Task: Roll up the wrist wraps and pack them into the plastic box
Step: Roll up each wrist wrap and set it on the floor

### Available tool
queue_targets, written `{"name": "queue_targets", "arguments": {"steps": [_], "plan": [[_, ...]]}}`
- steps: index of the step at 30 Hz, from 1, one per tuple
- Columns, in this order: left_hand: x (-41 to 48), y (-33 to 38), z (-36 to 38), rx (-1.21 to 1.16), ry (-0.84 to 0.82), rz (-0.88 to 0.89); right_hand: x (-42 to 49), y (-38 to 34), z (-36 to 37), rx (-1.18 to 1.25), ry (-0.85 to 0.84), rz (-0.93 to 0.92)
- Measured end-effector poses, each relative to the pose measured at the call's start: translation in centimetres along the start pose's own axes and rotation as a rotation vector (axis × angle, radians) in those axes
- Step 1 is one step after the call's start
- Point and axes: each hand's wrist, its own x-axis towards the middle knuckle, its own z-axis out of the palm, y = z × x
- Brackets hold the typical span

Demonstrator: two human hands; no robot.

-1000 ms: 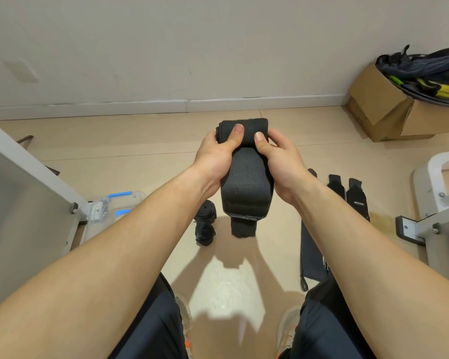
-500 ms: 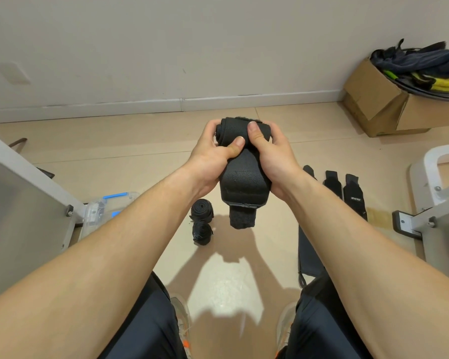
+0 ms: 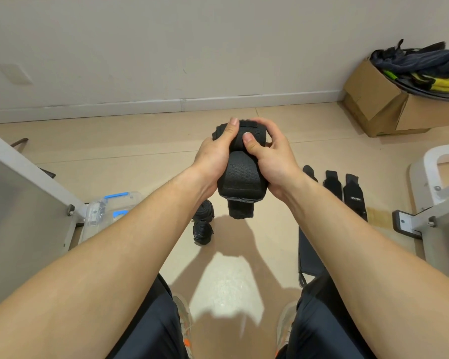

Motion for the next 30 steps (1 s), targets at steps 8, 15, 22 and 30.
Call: {"name": "queue_targets", "arguments": {"steps": [8, 15, 22, 30], "plan": [[0.2, 0.5, -0.7, -0.101, -0.043, 0.068, 0.6, -0.5, -0.1, 0.095, 0.003, 0.161], [0.1, 0.2, -0.7, -0.008, -0.128, 0.154, 0.7, -0.9, -0.5, -0.041, 0.015, 0.230], [-0.3, 0.4, -0.2, -0.081, -0.162, 0.124, 0.8, -0.9, -1.1, 0.107, 0.062, 0.153], [-0.4, 0.9, 0.0, -0.052, -0.161, -0.084, 0.6, -0.3, -0.6, -0.071, 0.082, 0.023]]}}
